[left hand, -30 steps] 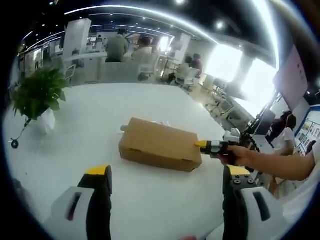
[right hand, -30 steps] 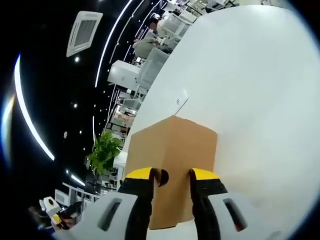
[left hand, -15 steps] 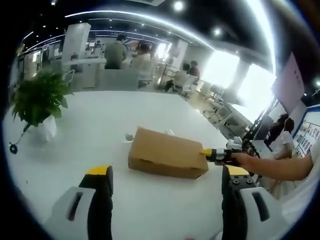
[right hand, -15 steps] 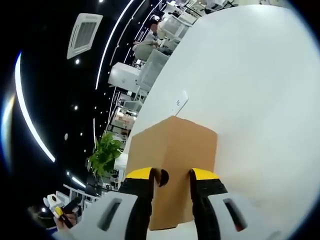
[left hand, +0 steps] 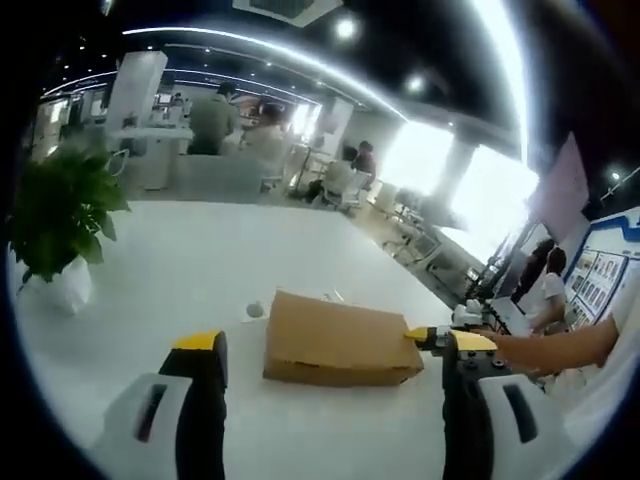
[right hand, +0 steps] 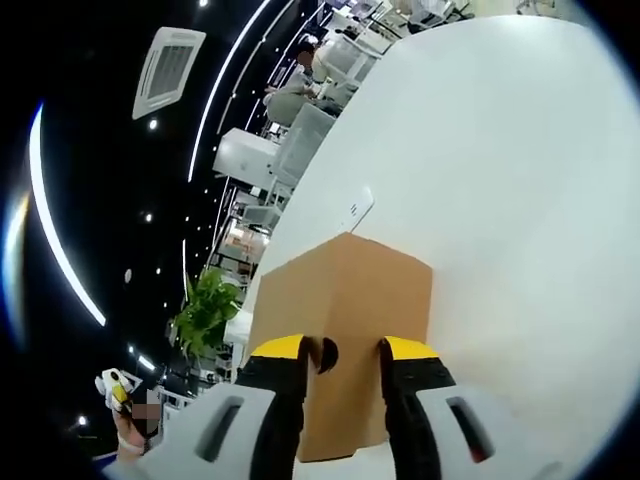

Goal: Operate the shoe box by opening the lid, removing the specified soft item, and placing it in the target area until the item is outside and the box remains undamaged.

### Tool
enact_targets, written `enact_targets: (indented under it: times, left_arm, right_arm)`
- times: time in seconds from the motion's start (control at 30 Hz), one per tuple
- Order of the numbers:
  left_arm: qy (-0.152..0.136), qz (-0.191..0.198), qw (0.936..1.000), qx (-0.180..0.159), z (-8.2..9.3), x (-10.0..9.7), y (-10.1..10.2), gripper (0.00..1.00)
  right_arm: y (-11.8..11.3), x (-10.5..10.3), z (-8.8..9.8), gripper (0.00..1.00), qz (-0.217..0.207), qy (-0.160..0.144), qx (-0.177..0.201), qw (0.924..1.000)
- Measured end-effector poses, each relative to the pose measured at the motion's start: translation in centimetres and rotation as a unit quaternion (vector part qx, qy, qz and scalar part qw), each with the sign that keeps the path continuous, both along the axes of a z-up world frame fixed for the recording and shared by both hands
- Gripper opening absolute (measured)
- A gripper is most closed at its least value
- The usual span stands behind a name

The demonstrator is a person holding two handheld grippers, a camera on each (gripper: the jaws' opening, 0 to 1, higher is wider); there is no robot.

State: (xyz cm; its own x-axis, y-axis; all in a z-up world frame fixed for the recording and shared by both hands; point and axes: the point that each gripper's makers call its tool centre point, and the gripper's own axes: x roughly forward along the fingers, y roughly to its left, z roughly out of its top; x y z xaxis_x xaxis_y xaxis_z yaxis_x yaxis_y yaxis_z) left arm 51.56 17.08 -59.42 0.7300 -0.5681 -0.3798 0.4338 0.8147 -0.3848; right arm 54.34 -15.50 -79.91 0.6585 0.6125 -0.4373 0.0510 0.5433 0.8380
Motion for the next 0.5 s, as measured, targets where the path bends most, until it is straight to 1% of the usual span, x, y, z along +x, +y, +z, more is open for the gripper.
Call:
enact_targets:
  times: [0.07,0.1,0.13,0.17,0.27,0.3,0.37,0.43,0.5]
  left_arm:
    - [-0.002,0.001,0.9999,-0.016,0.0,0.9,0.3,0.91]
    - [0.000,0.002,0.9998,-0.020,-0.2,1.6,0.5,0.91]
    - [0.001,0.001,0.9998,-0.018,-0.4,1.8,0.5,0.91]
    - [0.005,-0.008,0.9999,-0.011,-0.7,2.1,0.5,0.91]
    - [0.021,-0.033,0.9991,0.016,-2.2,3.2,0.6,0.91]
    - [0.028,-0.044,0.9985,0.015,-2.8,3.8,0.4,0.90]
    - [0.040,-0.046,0.9981,0.006,-3.5,4.4,0.2,0.89]
    - [0.055,-0.057,0.9968,-0.008,-4.6,5.4,-0.3,0.84]
    - [0.061,-0.060,0.9963,-0.006,-5.4,6.1,-0.6,0.84]
  right_arm:
    - [0.2,-0.2,0.2,0.28,0.003,0.000,-0.003,1.0000]
    - [0.1,-0.1,0.1,0.28,0.003,0.000,-0.002,1.0000]
    - [0.0,0.0,0.0,0.28,0.003,0.001,-0.002,1.0000]
    - [0.0,0.0,0.0,0.28,0.003,0.000,-0.004,1.0000]
    - [0.3,-0.3,0.3,0.28,0.002,0.000,-0.004,1.0000]
    - [0.3,-0.2,0.3,0.28,0.001,-0.001,-0.005,1.0000]
    - [0.4,-0.3,0.3,0.28,0.001,-0.001,-0.006,1.0000]
    - [0.4,-0.3,0.4,0.28,0.000,-0.001,-0.006,1.0000]
    - [0.4,-0.3,0.3,0.28,-0.001,-0.001,-0.007,1.0000]
